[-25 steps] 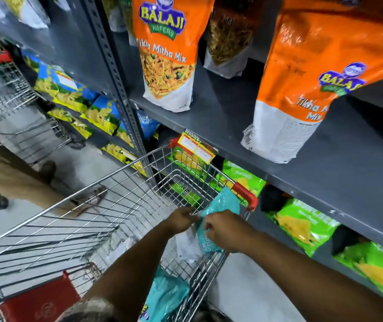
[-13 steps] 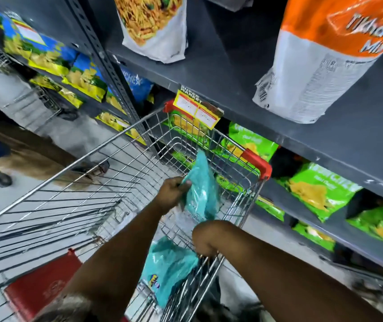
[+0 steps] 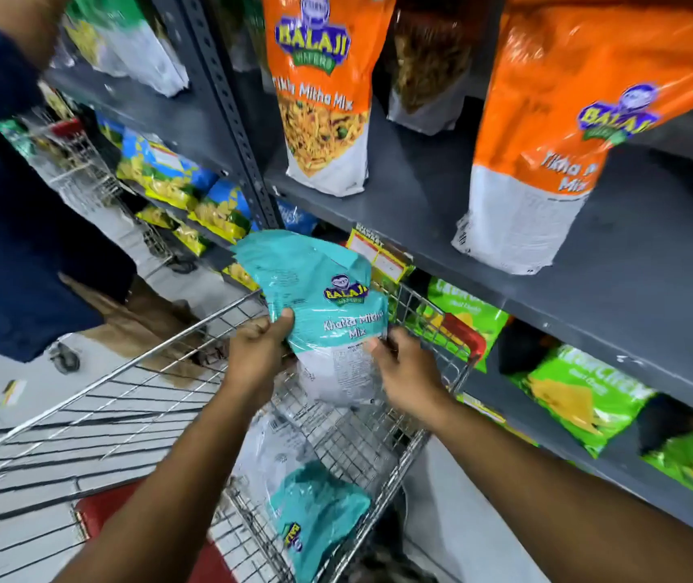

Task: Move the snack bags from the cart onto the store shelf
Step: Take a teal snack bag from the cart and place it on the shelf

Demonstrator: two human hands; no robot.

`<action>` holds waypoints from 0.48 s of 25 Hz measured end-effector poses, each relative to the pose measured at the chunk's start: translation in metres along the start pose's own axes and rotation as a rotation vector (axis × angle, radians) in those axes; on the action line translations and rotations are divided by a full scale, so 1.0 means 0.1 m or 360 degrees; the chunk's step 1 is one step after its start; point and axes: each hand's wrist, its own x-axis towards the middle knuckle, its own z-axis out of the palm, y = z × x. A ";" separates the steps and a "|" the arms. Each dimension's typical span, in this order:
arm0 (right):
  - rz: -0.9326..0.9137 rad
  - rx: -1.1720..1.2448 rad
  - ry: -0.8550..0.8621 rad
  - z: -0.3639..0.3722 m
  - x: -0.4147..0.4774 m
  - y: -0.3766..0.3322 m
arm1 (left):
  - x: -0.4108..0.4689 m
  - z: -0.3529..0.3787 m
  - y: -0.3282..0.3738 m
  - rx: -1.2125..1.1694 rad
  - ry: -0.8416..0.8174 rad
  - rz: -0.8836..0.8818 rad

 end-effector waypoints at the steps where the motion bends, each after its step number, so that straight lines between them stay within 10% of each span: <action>1: -0.0066 0.0063 0.0061 -0.07 -0.03 -0.05 | -0.07 0.02 0.12 0.0016 0.0015 0.0041; 12: -0.0371 0.0475 0.0844 -1.61 -0.94 0.08 | -1.41 1.48 0.91 0.0050 -0.0382 0.0485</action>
